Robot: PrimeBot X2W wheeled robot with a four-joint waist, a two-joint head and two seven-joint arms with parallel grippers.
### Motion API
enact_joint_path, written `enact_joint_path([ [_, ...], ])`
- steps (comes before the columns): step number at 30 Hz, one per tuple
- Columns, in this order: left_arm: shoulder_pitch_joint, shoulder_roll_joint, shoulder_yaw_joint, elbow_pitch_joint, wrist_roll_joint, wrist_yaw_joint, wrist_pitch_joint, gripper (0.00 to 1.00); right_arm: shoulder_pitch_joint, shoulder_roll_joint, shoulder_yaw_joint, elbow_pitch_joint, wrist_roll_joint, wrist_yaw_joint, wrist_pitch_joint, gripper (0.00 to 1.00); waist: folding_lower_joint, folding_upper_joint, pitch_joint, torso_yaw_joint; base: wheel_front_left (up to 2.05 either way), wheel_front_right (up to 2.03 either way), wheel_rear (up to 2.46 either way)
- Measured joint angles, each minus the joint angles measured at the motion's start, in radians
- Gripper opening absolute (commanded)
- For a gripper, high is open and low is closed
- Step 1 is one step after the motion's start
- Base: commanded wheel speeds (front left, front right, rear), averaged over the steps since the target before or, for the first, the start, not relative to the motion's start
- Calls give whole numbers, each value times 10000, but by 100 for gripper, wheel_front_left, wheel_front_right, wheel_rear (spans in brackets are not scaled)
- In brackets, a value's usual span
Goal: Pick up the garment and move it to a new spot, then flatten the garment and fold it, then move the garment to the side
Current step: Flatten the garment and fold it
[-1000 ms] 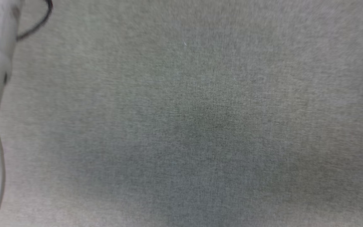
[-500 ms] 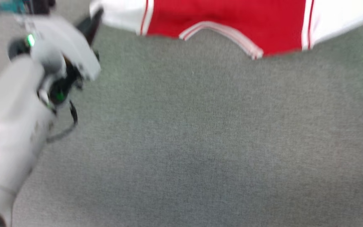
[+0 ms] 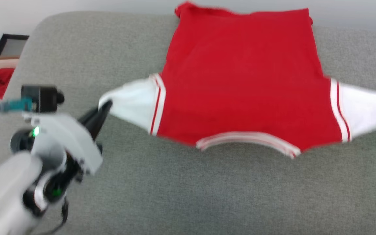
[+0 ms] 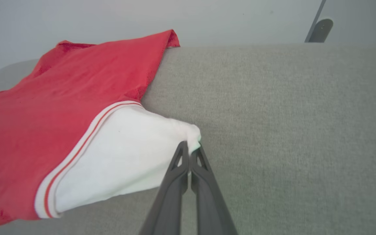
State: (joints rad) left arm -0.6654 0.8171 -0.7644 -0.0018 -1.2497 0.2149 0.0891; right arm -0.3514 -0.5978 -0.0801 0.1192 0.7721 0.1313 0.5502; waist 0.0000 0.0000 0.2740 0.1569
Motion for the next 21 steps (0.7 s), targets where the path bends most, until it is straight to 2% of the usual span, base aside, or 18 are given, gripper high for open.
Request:
enact_joint_path([
  [4,1121,723,27,-1444,-144,892,-79,0,1400,234,-608,-1302,-84,0,1195,0,0,0,-82,57,0,0,0],
  [7,2023,1055,-21,-2117,-291,1354,-291,0,2533,384,-888,-2155,-125,0,2057,0,0,0,-111,87,0,0,0],
  [15,4113,1346,56,-3219,-1083,2339,-1093,0,5099,1045,-1645,-3985,105,-2,3868,0,0,0,-166,170,0,0,0],
  [21,5009,1396,25,-3806,-1306,2811,-1511,0,6062,1360,-2238,-4773,280,-2,4725,0,0,0,-99,197,0,0,0],
])
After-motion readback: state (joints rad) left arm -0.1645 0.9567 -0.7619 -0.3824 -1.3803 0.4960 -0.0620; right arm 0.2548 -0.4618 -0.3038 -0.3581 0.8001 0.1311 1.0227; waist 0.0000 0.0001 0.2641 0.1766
